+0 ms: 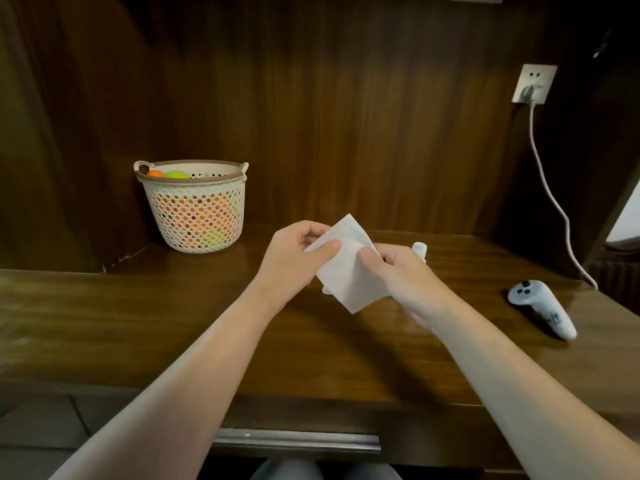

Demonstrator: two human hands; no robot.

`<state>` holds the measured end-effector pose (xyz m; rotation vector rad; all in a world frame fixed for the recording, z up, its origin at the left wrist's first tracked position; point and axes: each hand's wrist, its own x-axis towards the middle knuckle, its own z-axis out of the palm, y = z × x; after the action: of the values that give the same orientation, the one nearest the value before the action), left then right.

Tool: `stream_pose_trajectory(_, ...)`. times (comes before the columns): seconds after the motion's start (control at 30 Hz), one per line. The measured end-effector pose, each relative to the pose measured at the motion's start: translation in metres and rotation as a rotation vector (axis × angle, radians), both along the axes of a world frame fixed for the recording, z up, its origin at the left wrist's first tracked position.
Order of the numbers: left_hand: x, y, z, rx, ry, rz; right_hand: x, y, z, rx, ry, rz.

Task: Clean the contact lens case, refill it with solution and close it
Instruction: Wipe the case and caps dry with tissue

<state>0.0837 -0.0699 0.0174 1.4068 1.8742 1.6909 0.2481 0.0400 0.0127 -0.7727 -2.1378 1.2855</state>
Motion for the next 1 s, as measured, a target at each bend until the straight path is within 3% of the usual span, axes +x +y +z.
stream_pose_trajectory(0.23,0.002,0.006,0.004,-0.036,-0.045,-0.039,0.002,0.015,-0.004,0.067,0.002,-0.046)
stream_pose_trajectory(0.4,0.005,0.024,-0.002,-0.002,-0.153,0.061,-0.003,0.035,-0.015,-0.335,0.262,-0.214)
stream_pose_trajectory(0.53,0.002,0.041,-0.015,-0.045,-0.227,0.008,-0.013,0.047,-0.026,-0.316,0.217,-0.257)
stream_pose_trajectory(0.6,-0.005,0.049,-0.026,-0.106,-0.122,0.028,-0.019,0.057,-0.031,-0.201,0.180,-0.354)
stream_pose_trajectory(0.8,-0.042,0.065,-0.058,-0.540,0.680,0.030,-0.031,0.077,-0.045,0.287,0.141,-0.484)
stream_pose_trajectory(1.0,-0.071,0.082,-0.058,-0.599,0.807,-0.028,-0.051,0.095,-0.053,0.441,0.173,-0.471)
